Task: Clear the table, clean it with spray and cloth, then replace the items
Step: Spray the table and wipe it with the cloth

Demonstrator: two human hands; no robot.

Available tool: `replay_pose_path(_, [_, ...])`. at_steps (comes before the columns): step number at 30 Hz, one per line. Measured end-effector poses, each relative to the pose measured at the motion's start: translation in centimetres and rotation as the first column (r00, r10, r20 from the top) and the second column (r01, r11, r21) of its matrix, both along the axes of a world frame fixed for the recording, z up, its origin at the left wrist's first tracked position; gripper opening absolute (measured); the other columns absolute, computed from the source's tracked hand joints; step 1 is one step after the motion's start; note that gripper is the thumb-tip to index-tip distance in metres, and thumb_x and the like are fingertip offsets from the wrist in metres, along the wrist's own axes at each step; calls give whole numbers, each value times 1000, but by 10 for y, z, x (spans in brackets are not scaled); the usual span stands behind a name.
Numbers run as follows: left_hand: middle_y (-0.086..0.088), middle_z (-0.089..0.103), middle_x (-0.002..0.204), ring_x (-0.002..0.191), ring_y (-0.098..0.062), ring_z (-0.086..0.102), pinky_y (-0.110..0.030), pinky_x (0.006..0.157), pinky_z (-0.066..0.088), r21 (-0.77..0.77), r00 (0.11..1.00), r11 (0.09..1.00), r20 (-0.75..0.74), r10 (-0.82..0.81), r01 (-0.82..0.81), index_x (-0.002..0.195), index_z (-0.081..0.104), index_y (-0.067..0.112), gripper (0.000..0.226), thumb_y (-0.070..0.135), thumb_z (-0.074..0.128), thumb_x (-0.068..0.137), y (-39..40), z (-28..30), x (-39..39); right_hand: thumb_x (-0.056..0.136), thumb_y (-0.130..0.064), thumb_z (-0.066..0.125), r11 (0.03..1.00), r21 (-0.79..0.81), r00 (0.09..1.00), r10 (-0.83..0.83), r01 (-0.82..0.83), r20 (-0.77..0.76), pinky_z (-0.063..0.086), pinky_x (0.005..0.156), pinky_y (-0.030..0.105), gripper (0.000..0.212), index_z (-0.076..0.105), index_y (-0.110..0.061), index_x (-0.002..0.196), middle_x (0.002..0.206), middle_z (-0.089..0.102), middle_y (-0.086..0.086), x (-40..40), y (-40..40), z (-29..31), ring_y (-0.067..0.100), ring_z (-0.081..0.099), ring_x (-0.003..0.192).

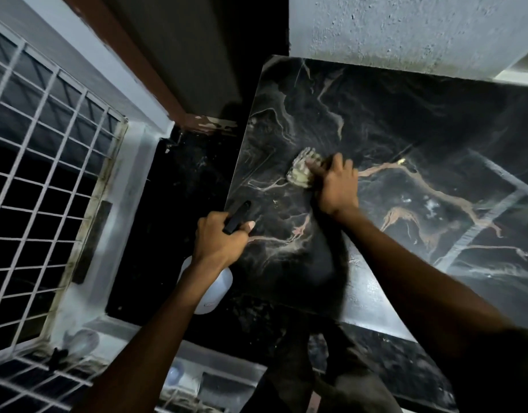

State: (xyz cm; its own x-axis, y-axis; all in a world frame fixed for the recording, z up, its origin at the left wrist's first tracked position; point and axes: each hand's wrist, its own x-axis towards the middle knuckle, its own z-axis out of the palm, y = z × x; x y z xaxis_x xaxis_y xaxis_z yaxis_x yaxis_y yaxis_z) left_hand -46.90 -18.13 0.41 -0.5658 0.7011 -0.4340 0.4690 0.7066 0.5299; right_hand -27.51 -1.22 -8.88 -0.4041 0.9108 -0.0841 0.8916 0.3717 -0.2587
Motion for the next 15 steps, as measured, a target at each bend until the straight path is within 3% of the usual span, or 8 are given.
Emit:
replay_pose_path(2, [-2,68,62,62,-20,68,-26,59,51,-7,1000,1000,5,-12,12,62,68,15,32,39,78,81,2,0,4,89,-17,57,996,-14,996,-85,86,25,34,101,47,64,45,-43,146,139,38,18,-9,-2,2,41,40,118])
replay_pose_path(4, [-2,66,63,62,-19,65,-21,53,42,-27,1000,1000,5,-16,16,60,65,17,34,40,79,81,6,0,12,84,-19,58,996,-65,998,-63,63,0,32,106,51,69,43,-40,148,143,36,19,-18,-45,4,44,38,123])
replay_pose_path(8, [1,57,56,64,-27,62,-24,53,35,-43,997,996,4,-73,73,52,54,18,42,38,78,80,19,-3,34,70,-38,57,957,-140,966,245,-254,-79,41,84,45,77,45,-40,146,121,44,15,12,-159,3,36,46,99])
replay_pose_path(11, [1,50,53,65,-31,60,-27,60,36,-59,988,987,36,-149,151,49,46,18,49,35,78,81,28,-3,54,72,-41,55,930,-167,943,311,-327,-114,40,77,39,71,48,-47,143,114,48,10,67,-176,0,31,45,94])
replay_pose_path(13, [-1,49,54,70,-37,63,-27,60,36,-72,977,975,61,-207,211,49,45,18,47,33,76,82,35,-3,70,71,-37,53,968,-130,972,201,-217,-121,39,75,39,68,54,-46,139,109,49,10,104,-143,-4,32,46,93])
replay_pose_path(15, [0,49,55,71,-36,63,-28,62,38,-55,966,966,74,-248,252,49,46,21,45,34,76,81,40,-3,84,73,-31,48,998,-42,993,-56,52,-107,41,78,42,64,59,-42,135,107,48,16,134,-85,-8,36,46,92])
